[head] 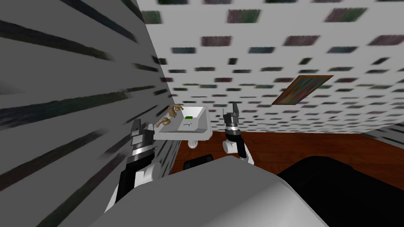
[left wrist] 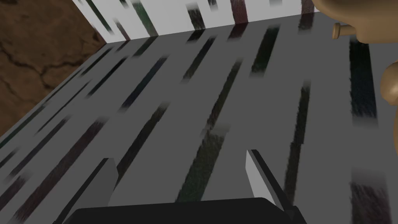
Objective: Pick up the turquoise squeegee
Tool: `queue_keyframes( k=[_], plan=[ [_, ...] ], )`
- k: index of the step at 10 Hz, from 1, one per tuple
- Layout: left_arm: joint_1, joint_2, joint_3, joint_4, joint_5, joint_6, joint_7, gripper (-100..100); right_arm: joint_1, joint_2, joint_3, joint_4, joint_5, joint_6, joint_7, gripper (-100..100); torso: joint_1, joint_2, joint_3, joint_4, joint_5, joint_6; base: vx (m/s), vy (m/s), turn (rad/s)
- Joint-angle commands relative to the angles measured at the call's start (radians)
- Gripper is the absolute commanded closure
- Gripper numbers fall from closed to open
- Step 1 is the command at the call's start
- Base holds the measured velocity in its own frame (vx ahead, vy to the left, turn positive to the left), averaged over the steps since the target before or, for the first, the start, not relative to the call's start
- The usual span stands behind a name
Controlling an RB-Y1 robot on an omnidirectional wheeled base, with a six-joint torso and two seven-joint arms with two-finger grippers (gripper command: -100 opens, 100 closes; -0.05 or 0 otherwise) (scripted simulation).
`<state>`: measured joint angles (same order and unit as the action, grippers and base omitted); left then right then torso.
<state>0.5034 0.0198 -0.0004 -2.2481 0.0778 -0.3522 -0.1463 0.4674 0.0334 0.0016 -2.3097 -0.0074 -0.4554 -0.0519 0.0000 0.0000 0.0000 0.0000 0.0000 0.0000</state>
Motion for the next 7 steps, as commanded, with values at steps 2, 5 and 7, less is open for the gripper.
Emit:
queue_keyframes(
  k=[2,5,7],
  plan=[
    [-0.022,0.05,-0.002,0.016,0.002,0.033,0.006,-100,0.0,0.0,0.0,0.0,0.0,0.0,0.0,0,0.0,0.0,0.0,0.0,0.0,0.0,0.008,-0.004,-0.012],
    [-0.073,0.103,-0.008,0.058,0.006,0.11,0.021,-100,0.0,0.0,0.0,0.0,0.0,0.0,0.0,0,0.0,-0.001,-0.001,0.0,0.0,0.0,0.013,-0.005,-0.02],
    [-0.096,0.117,-0.01,0.076,0.008,0.156,0.027,-100,0.0,0.0,0.0,0.0,0.0,0.0,0.0,0,0.0,-0.002,-0.001,0.0,0.0,0.0,0.015,-0.002,-0.022]
  ],
)
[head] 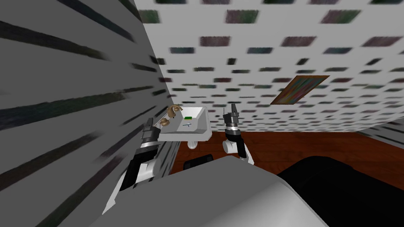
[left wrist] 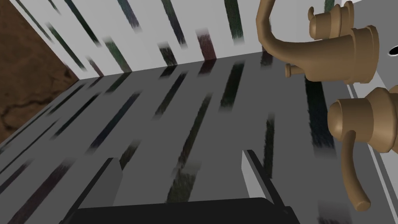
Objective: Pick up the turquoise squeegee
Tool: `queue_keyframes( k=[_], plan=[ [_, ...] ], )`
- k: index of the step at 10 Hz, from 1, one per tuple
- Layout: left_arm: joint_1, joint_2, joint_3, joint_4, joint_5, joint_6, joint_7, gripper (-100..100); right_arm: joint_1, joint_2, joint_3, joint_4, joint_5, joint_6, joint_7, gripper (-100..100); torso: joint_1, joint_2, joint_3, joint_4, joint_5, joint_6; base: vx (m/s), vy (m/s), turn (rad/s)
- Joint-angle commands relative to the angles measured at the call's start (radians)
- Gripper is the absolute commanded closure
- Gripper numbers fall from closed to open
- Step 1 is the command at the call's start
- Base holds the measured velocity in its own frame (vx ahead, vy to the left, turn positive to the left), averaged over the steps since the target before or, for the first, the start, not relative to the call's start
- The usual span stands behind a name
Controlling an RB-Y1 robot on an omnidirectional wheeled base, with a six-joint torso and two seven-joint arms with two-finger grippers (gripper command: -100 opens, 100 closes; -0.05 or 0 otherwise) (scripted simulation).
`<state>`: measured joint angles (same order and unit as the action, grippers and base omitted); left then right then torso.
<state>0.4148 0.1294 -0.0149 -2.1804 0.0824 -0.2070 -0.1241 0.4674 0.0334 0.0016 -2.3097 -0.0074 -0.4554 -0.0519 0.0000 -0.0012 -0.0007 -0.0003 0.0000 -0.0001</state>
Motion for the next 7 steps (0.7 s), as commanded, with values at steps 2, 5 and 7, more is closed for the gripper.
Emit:
queue_keyframes(
  k=[2,5,7],
  plan=[
    [-0.032,0.019,0.002,0.03,0.005,0.054,0.012,-100,0.0,0.0,0.0,0.0,0.0,0.0,0.0,0,0.0,0.0,0.0,0.0,0.0,0.0,0.011,-0.003,-0.015],
    [-0.09,0.039,-0.004,0.077,0.008,0.149,0.028,-100,0.0,0.0,0.0,0.0,0.0,0.0,0.0,0,0.0,0.0,0.0,0.0,0.0,0.0,0.012,-0.002,-0.023],
    [-0.122,0.047,-0.007,0.103,0.009,0.2,0.036,-100,0.0,0.0,0.0,0.0,0.0,0.0,0.0,0,0.0,-0.001,0.0,0.0,0.0,0.0,0.02,-0.003,-0.029]
  ],
)
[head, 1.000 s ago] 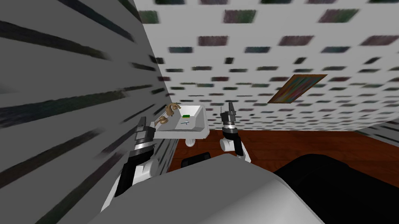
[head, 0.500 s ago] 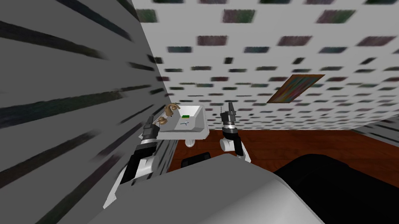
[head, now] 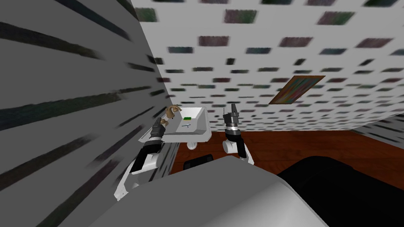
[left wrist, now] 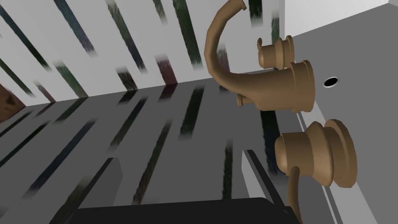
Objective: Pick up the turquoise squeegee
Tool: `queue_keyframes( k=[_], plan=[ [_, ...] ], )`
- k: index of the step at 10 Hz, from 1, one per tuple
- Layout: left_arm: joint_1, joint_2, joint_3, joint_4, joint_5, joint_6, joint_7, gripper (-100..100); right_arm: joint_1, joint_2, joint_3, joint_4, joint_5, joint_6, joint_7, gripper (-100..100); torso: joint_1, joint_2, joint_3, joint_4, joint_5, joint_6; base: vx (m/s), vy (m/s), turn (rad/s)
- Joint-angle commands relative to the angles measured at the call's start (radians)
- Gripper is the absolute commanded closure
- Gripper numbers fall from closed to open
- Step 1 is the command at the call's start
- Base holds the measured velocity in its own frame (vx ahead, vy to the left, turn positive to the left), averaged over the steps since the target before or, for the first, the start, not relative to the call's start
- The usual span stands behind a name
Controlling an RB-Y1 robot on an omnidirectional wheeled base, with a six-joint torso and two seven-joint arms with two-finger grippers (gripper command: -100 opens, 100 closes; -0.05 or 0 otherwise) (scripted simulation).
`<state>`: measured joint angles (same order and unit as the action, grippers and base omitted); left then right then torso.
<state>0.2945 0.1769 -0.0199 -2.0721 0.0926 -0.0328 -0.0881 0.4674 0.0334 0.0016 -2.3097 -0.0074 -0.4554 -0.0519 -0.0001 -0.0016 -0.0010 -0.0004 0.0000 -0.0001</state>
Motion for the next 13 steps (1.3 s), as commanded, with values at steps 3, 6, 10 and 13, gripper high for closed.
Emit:
queue_keyframes(
  k=[3,6,10,13],
  plan=[
    [-0.036,0.006,-0.005,0.022,0.0,0.091,0.009,-100,0.0,0.0,0.0,0.0,0.0,0.0,0.0,0,0.0,0.0,0.0,0.0,0.0,0.0,0.012,0.0,-0.015],
    [-0.07,0.012,-0.009,0.05,0.002,0.151,0.018,-100,0.0,0.0,0.0,0.0,0.0,0.0,0.0,0,0.0,0.0,0.0,0.0,0.0,0.0,0.015,-0.001,-0.016],
    [-0.143,0.021,-0.015,0.11,0.003,0.277,0.037,-100,0.0,0.0,0.0,0.0,0.0,0.0,0.0,0,0.0,0.0,0.0,0.0,0.0,0.0,0.018,0.0,-0.027],
    [-0.216,0.028,-0.022,0.175,0.004,0.37,0.056,-100,0.0,0.0,0.0,0.0,0.0,0.0,0.0,0,0.0,0.0,0.0,0.0,0.0,0.0,0.023,0.001,-0.031]
  ],
)
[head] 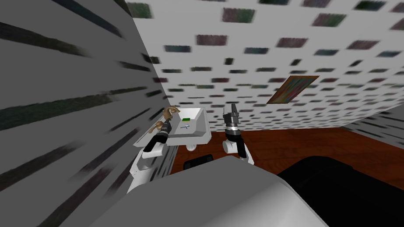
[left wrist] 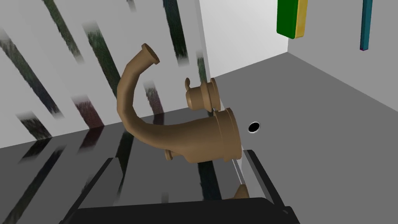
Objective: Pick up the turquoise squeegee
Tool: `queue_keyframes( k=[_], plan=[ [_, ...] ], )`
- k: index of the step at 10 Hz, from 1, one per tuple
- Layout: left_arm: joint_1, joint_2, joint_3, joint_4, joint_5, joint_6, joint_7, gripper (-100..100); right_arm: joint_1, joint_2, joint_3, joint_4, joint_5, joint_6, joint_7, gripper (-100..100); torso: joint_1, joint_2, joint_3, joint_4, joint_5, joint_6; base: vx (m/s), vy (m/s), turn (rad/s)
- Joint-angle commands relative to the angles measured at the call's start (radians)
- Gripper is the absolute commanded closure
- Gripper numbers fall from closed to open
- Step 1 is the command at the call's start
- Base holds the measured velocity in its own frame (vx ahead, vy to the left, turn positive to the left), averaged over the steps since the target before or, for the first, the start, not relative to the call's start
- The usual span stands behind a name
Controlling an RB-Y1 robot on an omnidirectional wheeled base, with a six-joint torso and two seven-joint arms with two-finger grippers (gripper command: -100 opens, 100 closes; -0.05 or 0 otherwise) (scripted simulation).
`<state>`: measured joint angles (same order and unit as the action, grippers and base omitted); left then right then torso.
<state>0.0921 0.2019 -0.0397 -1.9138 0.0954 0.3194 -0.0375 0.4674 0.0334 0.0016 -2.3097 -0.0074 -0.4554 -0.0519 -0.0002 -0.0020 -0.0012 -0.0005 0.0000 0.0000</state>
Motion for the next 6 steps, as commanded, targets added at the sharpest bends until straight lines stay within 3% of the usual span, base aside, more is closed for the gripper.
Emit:
queue_keyframes(
  k=[1,2,3,6],
  plan=[
    [-0.014,0.003,-0.002,0.017,0.001,0.05,0.005,-100,0.0,0.0,0.0,0.0,0.0,0.0,0.0,0,0.0,0.0,0.0,0.0,0.0,0.0,0.022,0.003,-0.025],
    [-0.014,0.003,-0.002,0.017,0.001,0.057,0.005,-100,0.0,0.0,0.0,0.0,0.0,0.0,0.0,0,0.0,0.0,0.0,0.0,0.0,0.0,0.01,0.001,0.005],
    [-0.051,0.005,-0.006,0.051,0.0,0.098,0.014,-100,0.0,0.0,0.0,0.0,0.0,0.0,0.0,0,0.0,0.001,0.001,0.0,0.0,0.0,0.015,0.001,-0.03],
    [-0.087,0.007,-0.009,0.085,-0.001,0.18,0.023,-100,0.0,0.0,0.0,0.0,0.0,0.0,0.0,0,0.0,0.0,0.0,0.0,0.0,0.0,0.024,0.004,-0.03]
  ],
)
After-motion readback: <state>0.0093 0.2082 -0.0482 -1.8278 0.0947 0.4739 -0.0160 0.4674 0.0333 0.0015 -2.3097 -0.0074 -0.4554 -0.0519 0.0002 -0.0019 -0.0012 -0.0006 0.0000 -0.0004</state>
